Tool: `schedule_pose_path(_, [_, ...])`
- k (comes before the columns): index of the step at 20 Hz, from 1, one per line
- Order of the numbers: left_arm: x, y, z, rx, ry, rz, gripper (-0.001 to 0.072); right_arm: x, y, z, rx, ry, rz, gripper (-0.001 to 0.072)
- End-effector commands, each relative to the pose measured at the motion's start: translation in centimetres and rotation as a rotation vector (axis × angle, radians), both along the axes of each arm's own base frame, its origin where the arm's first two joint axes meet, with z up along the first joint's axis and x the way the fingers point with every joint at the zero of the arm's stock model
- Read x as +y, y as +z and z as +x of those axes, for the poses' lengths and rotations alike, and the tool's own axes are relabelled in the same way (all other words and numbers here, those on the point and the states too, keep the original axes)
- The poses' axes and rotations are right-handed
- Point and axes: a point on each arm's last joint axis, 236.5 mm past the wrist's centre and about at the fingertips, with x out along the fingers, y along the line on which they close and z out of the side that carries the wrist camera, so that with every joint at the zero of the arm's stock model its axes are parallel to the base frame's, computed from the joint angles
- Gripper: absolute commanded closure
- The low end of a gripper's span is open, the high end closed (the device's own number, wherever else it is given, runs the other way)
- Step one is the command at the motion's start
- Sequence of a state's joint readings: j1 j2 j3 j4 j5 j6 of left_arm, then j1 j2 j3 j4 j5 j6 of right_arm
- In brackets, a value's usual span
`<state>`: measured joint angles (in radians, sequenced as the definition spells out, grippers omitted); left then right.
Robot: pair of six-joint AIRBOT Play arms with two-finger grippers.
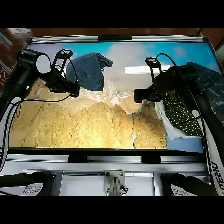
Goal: Fold the shirts.
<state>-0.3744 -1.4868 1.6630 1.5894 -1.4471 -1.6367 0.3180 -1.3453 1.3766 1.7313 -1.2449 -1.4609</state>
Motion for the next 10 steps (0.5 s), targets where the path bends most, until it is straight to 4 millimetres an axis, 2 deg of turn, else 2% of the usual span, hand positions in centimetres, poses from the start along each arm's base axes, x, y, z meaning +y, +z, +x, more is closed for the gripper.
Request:
schedule_pose_path(1, [0.0, -0.03, 0.0, 0.001, 0.0, 0.0, -0.0005, 0.51, 0.09, -0.18, 0.008, 0.001, 0.021, 0.0052])
schedule_pose_path(10, [0.0, -0.03, 0.0, 0.001, 0.0, 0.0, -0.0005, 0.5, 0.08, -0.2, 0.008, 0.004, 0.02, 0.0053])
